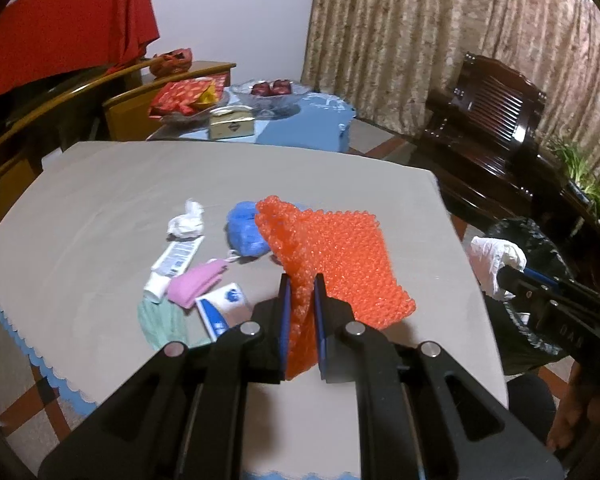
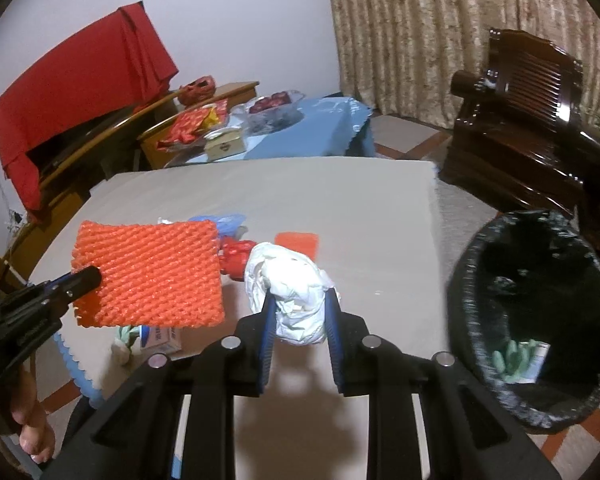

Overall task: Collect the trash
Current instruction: 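Carry the orange net and tissue over the bin and open both tools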

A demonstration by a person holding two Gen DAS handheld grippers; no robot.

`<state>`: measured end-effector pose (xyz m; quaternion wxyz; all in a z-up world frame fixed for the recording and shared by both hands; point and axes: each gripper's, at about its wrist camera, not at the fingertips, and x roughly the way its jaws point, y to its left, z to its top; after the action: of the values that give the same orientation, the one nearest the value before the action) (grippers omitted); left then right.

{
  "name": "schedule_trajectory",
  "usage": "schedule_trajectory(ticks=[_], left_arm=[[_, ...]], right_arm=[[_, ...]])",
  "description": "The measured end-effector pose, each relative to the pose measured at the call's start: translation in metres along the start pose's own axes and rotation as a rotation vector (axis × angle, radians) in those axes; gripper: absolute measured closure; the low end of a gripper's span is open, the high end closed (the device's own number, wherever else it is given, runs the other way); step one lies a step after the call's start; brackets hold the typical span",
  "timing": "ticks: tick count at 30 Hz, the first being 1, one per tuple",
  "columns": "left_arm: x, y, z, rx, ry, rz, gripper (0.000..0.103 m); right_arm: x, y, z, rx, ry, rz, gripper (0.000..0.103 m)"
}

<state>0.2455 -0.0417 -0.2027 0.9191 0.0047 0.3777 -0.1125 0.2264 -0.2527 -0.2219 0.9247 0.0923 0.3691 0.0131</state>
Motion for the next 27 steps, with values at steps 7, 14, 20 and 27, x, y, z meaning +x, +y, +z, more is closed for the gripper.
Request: schedule_trajectory(ticks=[7, 14, 20, 27], left_arm=[[-0.017, -0.049, -0.002, 0.026, -0.01, -0.018, 0.093], [-0.027, -0.095, 0.0, 0.058, -0.021, -0.056, 0.093], [-0.032, -0.137, 0.005, 0.093, -0.037, -0.092, 0.093], [-0.023, -0.183, 0.012, 0.118, -0.033, -0.121, 0.093]], right_arm=[[-0.029, -0.028, -0.001, 0.015, -0.028, -0.033, 0.079], [-0.057, -0.062, -0.002, 0.034, -0.063, -0.078, 0.079], [-0.075, -0.095, -0.001, 0.062, -0.088, -0.12, 0.079], [-0.088, -0.14, 0.001, 0.098, -0.1, -0.169, 0.079]])
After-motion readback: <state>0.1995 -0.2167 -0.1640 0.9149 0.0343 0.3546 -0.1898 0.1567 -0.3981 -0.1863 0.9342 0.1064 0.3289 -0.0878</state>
